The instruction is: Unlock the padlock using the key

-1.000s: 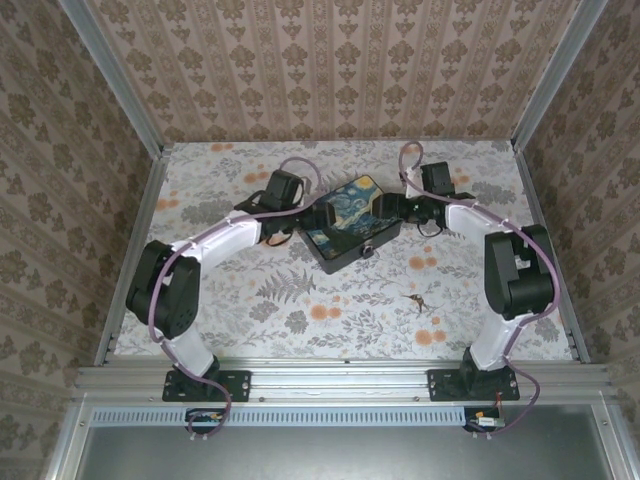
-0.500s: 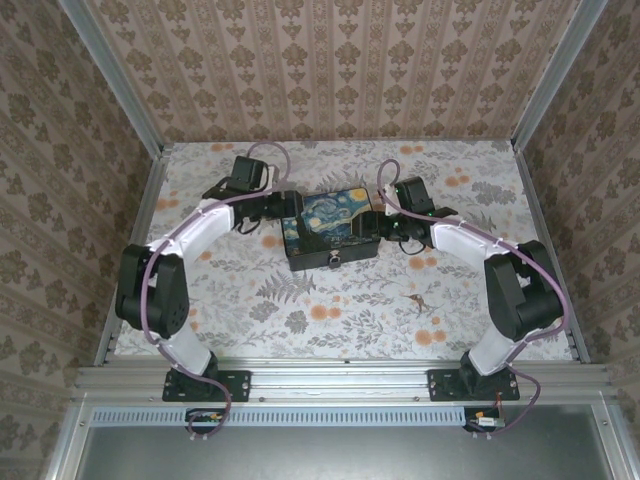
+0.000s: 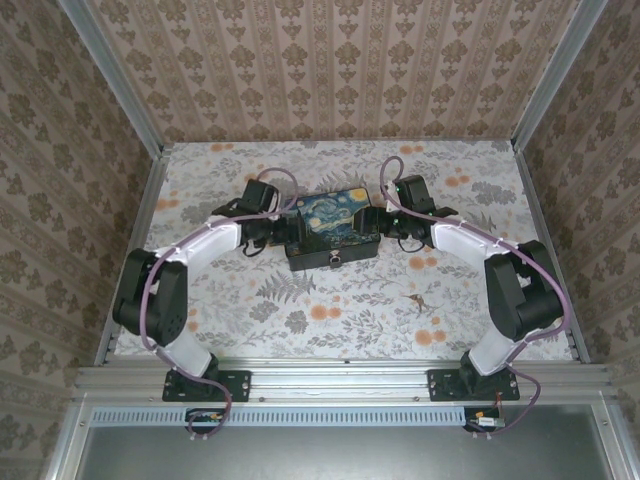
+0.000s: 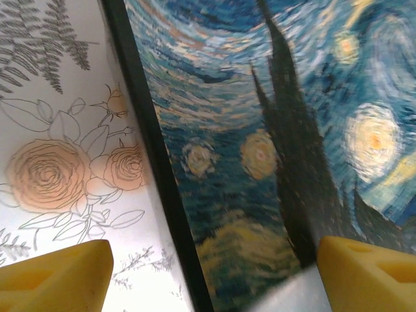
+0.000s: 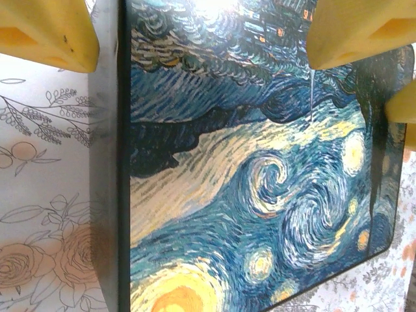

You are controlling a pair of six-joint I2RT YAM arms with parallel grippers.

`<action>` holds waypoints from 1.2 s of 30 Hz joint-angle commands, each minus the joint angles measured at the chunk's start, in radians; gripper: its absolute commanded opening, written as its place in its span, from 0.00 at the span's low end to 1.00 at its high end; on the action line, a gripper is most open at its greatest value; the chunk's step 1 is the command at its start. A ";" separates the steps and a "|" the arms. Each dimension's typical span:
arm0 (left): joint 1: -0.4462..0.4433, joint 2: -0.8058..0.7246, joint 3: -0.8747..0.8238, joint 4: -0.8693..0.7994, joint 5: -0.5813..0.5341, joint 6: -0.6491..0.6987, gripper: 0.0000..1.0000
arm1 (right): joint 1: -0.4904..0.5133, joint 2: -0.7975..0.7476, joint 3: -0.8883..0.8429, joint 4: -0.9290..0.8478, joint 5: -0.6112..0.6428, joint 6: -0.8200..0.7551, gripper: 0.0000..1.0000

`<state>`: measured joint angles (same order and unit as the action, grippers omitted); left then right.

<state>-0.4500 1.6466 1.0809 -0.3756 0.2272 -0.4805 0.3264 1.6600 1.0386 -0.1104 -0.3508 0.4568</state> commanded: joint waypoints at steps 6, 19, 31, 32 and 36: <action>0.001 0.100 0.106 0.096 0.060 -0.012 0.82 | 0.019 0.063 0.034 0.044 -0.013 0.049 0.83; 0.048 0.060 0.137 0.007 -0.006 0.082 0.84 | 0.012 0.034 0.098 -0.067 0.022 0.013 0.86; 0.029 -0.183 0.125 -0.139 -0.298 0.229 1.00 | -0.095 -0.292 -0.129 -0.376 0.187 0.034 0.83; 0.038 -0.194 0.117 -0.120 -0.330 0.216 1.00 | -0.098 -0.321 -0.155 -0.401 0.207 0.046 0.81; 0.138 -0.203 0.095 -0.081 -0.257 0.192 1.00 | -0.105 -0.418 -0.265 -0.457 0.236 0.067 0.75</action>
<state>-0.3828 1.4517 1.1946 -0.4606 -0.0166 -0.2935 0.2253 1.3083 0.8341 -0.4488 -0.1749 0.4946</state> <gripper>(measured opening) 0.997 0.759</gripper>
